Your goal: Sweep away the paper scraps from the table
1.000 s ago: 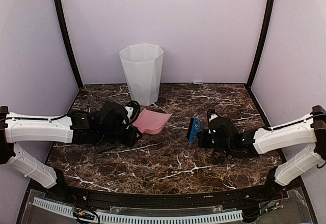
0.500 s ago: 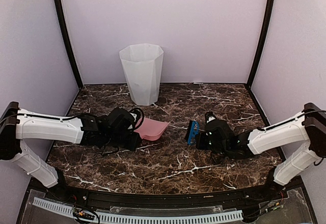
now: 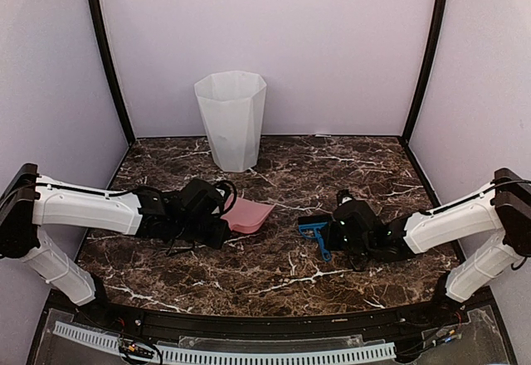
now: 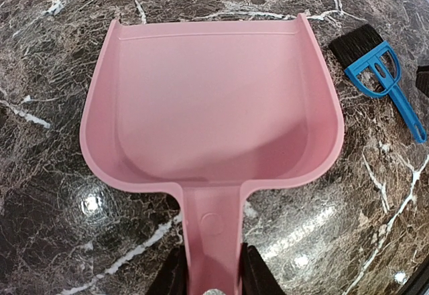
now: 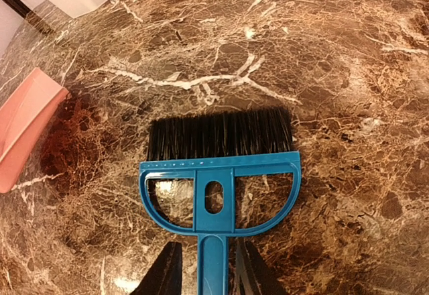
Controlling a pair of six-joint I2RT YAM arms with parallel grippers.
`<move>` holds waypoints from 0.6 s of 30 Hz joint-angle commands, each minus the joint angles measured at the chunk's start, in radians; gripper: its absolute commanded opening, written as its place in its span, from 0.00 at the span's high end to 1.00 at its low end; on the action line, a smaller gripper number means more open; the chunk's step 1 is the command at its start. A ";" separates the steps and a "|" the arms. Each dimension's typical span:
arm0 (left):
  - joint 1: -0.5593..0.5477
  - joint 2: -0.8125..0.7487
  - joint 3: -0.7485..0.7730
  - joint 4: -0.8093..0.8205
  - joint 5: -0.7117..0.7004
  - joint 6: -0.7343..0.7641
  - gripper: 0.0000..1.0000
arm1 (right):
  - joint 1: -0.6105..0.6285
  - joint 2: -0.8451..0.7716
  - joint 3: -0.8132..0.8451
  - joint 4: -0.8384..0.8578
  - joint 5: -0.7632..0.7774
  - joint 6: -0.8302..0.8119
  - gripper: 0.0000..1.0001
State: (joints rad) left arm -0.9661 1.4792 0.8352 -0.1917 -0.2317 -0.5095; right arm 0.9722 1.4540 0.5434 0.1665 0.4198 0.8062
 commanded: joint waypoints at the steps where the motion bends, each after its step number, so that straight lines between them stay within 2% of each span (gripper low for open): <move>1: -0.002 -0.005 0.016 -0.016 -0.026 -0.004 1.00 | -0.006 -0.006 -0.001 -0.011 0.016 0.005 0.69; 3: -0.002 -0.003 0.017 -0.018 -0.027 -0.005 1.00 | -0.006 -0.008 0.002 -0.016 0.017 0.005 0.64; 10: -0.002 -0.018 0.014 -0.020 -0.056 -0.017 0.97 | -0.006 -0.037 0.009 -0.035 0.025 -0.013 0.59; 18: -0.002 -0.030 0.013 -0.031 -0.079 -0.024 0.76 | -0.007 -0.100 0.012 -0.059 0.042 -0.033 0.55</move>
State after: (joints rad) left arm -0.9661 1.4792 0.8352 -0.2008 -0.2798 -0.5240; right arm 0.9714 1.3918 0.5438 0.1127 0.4320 0.7868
